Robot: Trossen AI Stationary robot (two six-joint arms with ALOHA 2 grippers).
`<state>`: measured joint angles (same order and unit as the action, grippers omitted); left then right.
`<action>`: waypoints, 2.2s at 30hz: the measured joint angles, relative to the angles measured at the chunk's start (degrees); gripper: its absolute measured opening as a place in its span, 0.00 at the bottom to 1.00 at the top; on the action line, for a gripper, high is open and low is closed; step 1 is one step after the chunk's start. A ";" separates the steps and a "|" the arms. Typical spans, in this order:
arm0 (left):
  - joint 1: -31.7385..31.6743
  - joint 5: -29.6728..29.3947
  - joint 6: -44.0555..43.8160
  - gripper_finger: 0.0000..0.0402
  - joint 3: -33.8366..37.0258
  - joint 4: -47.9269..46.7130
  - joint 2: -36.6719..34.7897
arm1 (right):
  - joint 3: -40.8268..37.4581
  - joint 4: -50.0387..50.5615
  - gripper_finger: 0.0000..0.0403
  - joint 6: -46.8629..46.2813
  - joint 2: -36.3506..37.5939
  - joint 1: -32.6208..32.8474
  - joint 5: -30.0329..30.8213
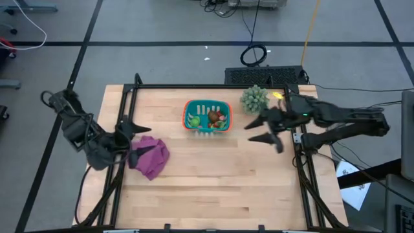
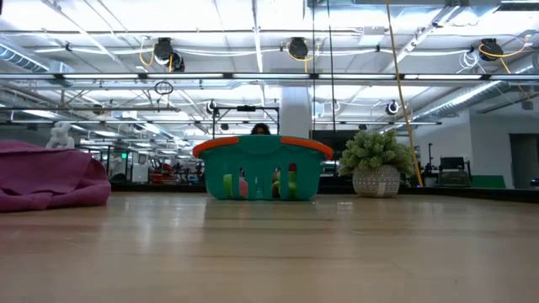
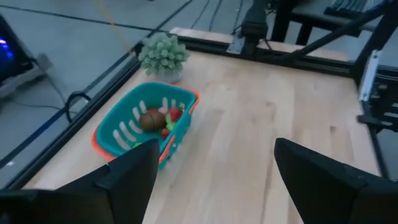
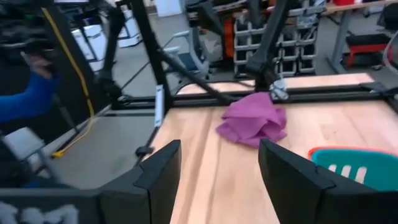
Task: Pick and placing Produce into tupperware
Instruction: Return to Home Position
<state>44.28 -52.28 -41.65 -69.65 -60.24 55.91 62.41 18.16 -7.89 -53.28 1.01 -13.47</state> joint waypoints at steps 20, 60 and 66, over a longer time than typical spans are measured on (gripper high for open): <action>-1.58 4.52 4.89 0.81 35.94 45.41 -2.29 | -27.05 -15.87 0.50 2.77 12.40 0.24 -0.01; -32.43 26.80 29.91 0.81 62.32 64.80 -40.32 | -54.69 -31.71 0.50 -4.56 43.89 -22.31 -24.40; -41.02 32.72 30.86 0.81 67.36 73.11 -40.21 | -54.73 -31.65 0.50 -3.16 41.84 -22.88 -24.39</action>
<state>3.26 -19.56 -10.79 -2.30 12.87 15.70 7.68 -13.48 -11.05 -11.44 -21.87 -37.85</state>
